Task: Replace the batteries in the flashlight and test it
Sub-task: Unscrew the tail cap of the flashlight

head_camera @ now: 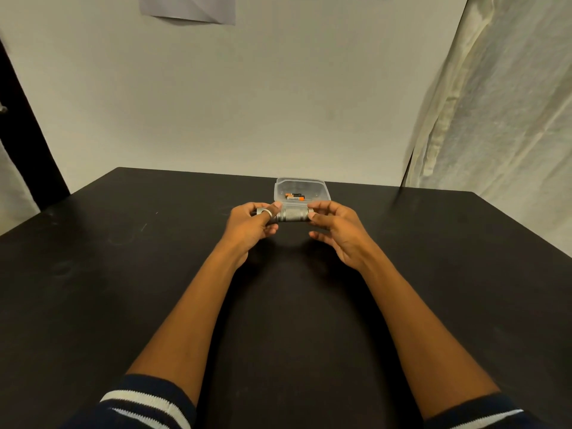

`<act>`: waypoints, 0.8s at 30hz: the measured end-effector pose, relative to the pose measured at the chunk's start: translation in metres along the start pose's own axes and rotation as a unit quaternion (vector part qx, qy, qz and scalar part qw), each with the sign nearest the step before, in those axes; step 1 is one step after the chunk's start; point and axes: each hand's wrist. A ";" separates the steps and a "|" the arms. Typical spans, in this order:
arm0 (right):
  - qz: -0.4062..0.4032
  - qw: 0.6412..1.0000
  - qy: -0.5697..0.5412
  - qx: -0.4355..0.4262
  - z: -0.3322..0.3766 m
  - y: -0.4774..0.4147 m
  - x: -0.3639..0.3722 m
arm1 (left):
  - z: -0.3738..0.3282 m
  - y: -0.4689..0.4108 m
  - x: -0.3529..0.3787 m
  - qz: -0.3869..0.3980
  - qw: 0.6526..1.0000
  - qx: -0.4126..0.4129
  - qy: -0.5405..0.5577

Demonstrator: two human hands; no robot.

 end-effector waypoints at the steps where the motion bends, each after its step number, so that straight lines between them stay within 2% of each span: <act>1: -0.001 1.000 -0.007 -0.001 0.000 0.000 0.000 | 0.000 0.000 0.000 0.002 1.000 -0.001 0.004; 3: -0.021 1.000 0.005 0.013 0.002 0.001 0.004 | -0.001 0.001 0.000 0.005 1.000 0.000 0.011; 7: -0.061 0.992 0.104 0.026 0.000 -0.001 0.011 | -0.001 0.002 0.000 0.008 1.000 0.001 0.007; 16: -0.010 1.000 0.028 0.006 0.002 0.002 0.002 | -0.001 0.000 0.001 0.005 1.000 -0.003 0.011; 20: -0.063 0.993 0.099 0.022 0.000 -0.001 0.010 | -0.001 0.000 0.001 0.003 1.000 -0.003 0.013; 24: -0.041 0.994 0.096 0.009 -0.002 -0.001 0.007 | -0.001 -0.001 0.000 0.001 1.000 -0.002 0.014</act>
Point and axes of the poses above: each hand's wrist, its own y-axis away from the middle knuckle, its own x-axis out of the palm, z = x × y, and after that the axes turned 9 degrees about z, right-handed
